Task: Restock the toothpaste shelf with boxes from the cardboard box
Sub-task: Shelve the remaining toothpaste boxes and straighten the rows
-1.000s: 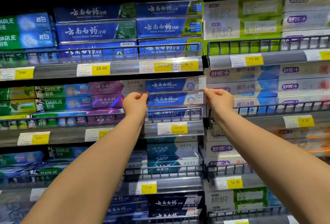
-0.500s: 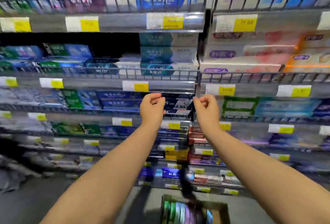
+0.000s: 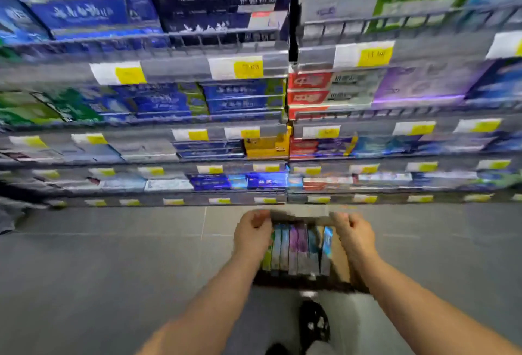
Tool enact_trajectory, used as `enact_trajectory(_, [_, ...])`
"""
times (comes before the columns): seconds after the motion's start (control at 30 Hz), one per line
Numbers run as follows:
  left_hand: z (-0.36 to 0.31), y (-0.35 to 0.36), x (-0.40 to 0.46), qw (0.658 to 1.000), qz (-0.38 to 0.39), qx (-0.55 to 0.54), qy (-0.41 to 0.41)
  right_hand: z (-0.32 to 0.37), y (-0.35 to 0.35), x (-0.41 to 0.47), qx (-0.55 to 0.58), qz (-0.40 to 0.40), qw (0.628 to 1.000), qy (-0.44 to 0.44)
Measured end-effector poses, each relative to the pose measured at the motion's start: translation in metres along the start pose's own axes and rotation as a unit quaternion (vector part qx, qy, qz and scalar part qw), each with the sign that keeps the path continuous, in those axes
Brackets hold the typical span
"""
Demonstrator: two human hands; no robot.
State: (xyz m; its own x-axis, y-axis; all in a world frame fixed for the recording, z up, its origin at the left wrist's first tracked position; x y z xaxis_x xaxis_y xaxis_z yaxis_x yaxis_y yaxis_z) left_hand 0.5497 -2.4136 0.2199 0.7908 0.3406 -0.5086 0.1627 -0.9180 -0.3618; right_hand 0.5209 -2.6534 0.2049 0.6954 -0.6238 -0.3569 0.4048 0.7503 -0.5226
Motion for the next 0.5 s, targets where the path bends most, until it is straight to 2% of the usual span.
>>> enact_trajectory(0.1, [0.073, 0.032, 0.026, 0.999, 0.001, 0.049, -0.016, -0.075, 0.024, 0.026, -0.03, -0.004, 0.999, 0.036])
enact_trajectory(0.27, [0.19, 0.102, 0.07, 0.995, 0.019, 0.087, -0.036, -0.194, 0.076, 0.068, -0.128, 0.056, 0.989, 0.044])
enact_trajectory(0.33, [0.222, 0.134, 0.092, 0.99, 0.032, 0.136, -0.005, -0.236, 0.1, 0.086, -0.172, 0.066, 0.982, 0.044])
enact_trajectory(0.43, [0.269, 0.183, 0.121, 0.974, 0.089, 0.204, 0.04, -0.294, 0.151, 0.113, -0.152, 0.093, 0.983, 0.045])
enact_trajectory(0.5, [0.293, 0.202, 0.144, 0.966, 0.084, 0.237, 0.065, -0.321, 0.184, 0.135, -0.155, 0.092, 0.982, 0.048])
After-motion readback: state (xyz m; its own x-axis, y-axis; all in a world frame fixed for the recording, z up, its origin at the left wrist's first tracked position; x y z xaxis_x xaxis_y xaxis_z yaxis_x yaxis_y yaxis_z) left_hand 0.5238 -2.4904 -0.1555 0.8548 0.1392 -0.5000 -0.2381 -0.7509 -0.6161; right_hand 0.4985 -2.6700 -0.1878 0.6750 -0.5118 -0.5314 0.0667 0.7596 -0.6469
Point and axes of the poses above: each hand's wrist, its own x-axis towards the middle knuckle, its own y-axis out of the palm, z = x × y, the point moved 8 cm from there along x, towards the middle knuckle, and after that the axes turned 11 degrees about -z, right-handed, at the moved point
